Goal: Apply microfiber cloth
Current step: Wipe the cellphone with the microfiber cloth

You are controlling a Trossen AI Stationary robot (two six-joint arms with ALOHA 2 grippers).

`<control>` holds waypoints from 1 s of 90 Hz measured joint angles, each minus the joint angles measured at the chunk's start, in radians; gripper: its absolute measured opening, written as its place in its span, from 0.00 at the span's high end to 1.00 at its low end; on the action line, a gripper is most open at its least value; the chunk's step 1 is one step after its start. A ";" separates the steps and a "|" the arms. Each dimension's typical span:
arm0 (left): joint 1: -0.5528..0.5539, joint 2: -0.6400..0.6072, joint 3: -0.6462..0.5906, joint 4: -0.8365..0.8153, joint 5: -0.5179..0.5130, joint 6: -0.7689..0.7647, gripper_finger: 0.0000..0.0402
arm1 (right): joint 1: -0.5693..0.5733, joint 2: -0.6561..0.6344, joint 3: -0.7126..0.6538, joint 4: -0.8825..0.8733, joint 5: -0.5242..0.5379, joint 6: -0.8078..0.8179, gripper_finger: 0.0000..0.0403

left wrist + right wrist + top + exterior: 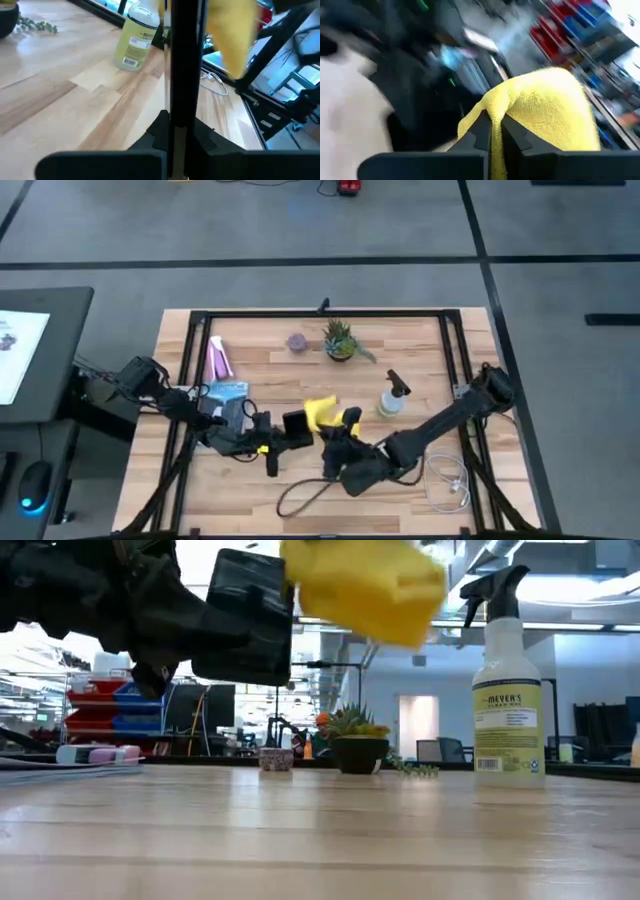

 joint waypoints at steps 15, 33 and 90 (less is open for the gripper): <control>0.003 0.000 0.000 -0.004 -0.003 -0.007 0.99 | -0.035 0.038 0.001 0.169 -0.154 -0.186 1.00; 0.001 0.000 -0.001 -0.004 0.031 -0.010 0.99 | -0.120 0.092 0.000 0.164 -0.159 -0.223 1.00; 0.002 0.001 -0.002 0.066 0.032 -0.013 0.99 | -0.125 0.090 -0.014 0.200 0.124 -0.333 1.00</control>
